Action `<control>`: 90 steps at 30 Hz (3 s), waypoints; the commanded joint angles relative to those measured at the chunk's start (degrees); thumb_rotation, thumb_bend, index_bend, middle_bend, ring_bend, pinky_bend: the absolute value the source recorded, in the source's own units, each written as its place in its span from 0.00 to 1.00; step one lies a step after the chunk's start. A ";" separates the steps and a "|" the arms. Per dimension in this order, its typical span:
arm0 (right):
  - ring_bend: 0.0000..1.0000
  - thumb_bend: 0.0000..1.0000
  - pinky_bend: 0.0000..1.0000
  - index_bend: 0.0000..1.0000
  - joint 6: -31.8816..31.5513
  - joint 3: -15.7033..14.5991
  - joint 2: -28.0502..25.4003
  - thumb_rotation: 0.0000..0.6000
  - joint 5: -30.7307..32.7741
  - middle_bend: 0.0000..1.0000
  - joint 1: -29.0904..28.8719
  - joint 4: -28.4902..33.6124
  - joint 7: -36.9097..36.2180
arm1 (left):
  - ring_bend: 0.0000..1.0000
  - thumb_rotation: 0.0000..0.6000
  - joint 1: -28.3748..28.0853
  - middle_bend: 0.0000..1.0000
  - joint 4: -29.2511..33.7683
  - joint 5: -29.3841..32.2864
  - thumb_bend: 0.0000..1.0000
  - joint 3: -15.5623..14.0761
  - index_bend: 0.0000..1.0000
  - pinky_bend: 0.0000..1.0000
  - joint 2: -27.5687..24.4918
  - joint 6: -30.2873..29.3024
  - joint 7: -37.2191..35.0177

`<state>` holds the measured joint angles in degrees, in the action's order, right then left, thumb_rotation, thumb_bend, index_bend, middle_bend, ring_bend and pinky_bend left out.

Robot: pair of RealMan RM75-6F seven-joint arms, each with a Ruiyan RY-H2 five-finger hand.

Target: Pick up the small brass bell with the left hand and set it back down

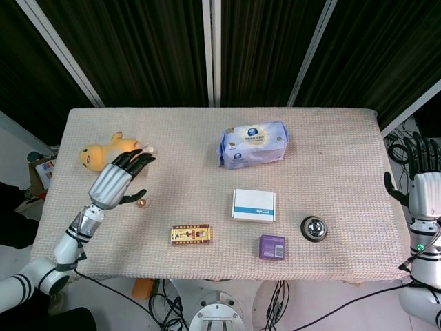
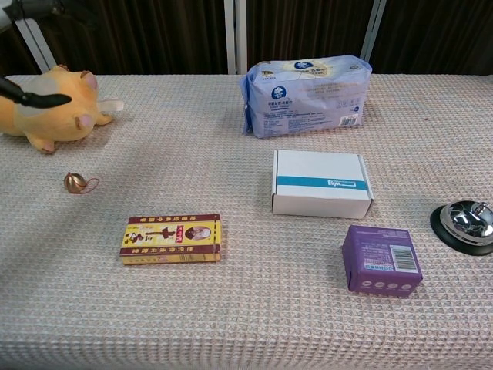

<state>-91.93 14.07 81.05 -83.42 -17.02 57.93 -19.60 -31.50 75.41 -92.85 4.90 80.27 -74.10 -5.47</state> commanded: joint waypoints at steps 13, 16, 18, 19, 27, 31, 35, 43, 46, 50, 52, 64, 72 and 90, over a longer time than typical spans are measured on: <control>0.00 0.29 0.00 0.00 -3.89 -1.34 -6.76 1.00 -2.06 0.00 4.05 15.96 5.71 | 0.21 1.00 0.71 0.24 -1.47 4.40 0.28 -6.31 0.30 0.32 1.28 12.14 5.94; 0.00 0.29 0.00 0.00 -3.33 -1.79 -7.50 1.00 -1.85 0.00 4.57 17.76 7.17 | 0.21 1.00 0.69 0.26 -4.62 4.28 0.31 -5.66 0.33 0.33 3.77 11.25 3.89; 0.00 0.29 0.00 0.00 -1.73 -2.31 -8.10 1.00 -0.78 0.00 5.03 19.55 7.84 | 0.22 1.00 0.59 0.27 -6.62 4.24 0.31 -5.35 0.34 0.34 5.16 10.94 3.16; 0.00 0.29 0.00 0.00 -1.12 -2.51 -8.40 1.00 -0.43 0.00 5.19 20.29 8.10 | 0.23 1.00 0.55 0.27 -7.30 4.21 0.31 -5.28 0.34 0.34 5.60 10.86 2.94; 0.00 0.32 0.00 0.00 0.74 -3.27 -8.87 1.00 0.37 0.00 5.95 21.05 9.56 | 0.26 1.00 0.96 0.32 -10.13 4.58 0.31 -5.22 0.39 0.37 6.57 10.39 2.63; 0.00 0.33 0.00 0.00 0.94 -3.32 -8.81 1.00 0.01 0.00 5.96 20.88 9.67 | 0.27 1.00 1.47 0.33 -10.51 5.08 0.31 -5.30 0.41 0.38 6.36 10.27 2.51; 0.00 0.33 0.00 0.00 1.10 -3.16 -8.76 1.00 -0.09 0.00 5.92 20.81 9.84 | 0.28 1.00 1.68 0.35 -10.85 5.13 0.31 -5.41 0.43 0.40 6.57 10.19 2.38; 0.00 0.36 0.00 0.00 1.42 -3.04 -8.79 1.00 0.11 0.00 6.23 20.84 9.82 | 0.30 1.00 1.37 0.38 -12.43 5.07 0.31 -5.08 0.45 0.42 8.16 10.27 1.58; 0.00 0.36 0.00 0.00 1.54 -2.93 -8.85 1.00 0.26 0.00 6.33 20.75 9.68 | 0.32 1.00 1.29 0.40 -12.97 5.02 0.31 -4.97 0.47 0.43 8.56 10.18 1.14; 0.00 0.36 0.00 0.00 1.82 -2.88 -8.83 1.00 0.29 0.00 6.34 20.64 9.72 | 0.33 1.00 1.23 0.41 -13.50 4.93 0.31 -4.84 0.48 0.44 8.93 9.92 1.18; 0.00 0.36 0.00 0.00 1.92 -2.90 -8.72 1.00 0.25 0.00 6.35 20.57 9.72 | 0.33 1.00 1.21 0.42 -13.70 5.04 0.32 -4.80 0.49 0.44 9.07 10.03 1.17; 0.00 0.36 0.00 0.00 2.21 -2.82 -8.54 1.00 0.36 0.00 6.61 20.06 9.42 | 0.34 1.00 1.10 0.43 -14.92 5.20 0.35 -4.82 0.50 0.45 9.95 10.39 0.63; 0.00 0.36 0.00 0.00 2.58 -2.73 -8.40 1.00 0.55 0.00 6.68 19.72 9.23 | 0.35 1.00 1.03 0.43 -15.20 5.26 0.38 -4.85 0.51 0.45 10.18 10.59 0.53; 0.00 0.35 0.00 0.00 3.23 -2.73 -8.15 1.00 0.84 0.00 6.82 19.44 9.82 | 0.37 1.00 1.20 0.46 -15.78 5.24 0.40 -4.87 0.54 0.48 10.47 10.26 -0.61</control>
<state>-88.70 11.34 72.89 -82.58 -10.21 77.37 -9.77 -30.31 59.64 -87.60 0.04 90.73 -63.84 -6.08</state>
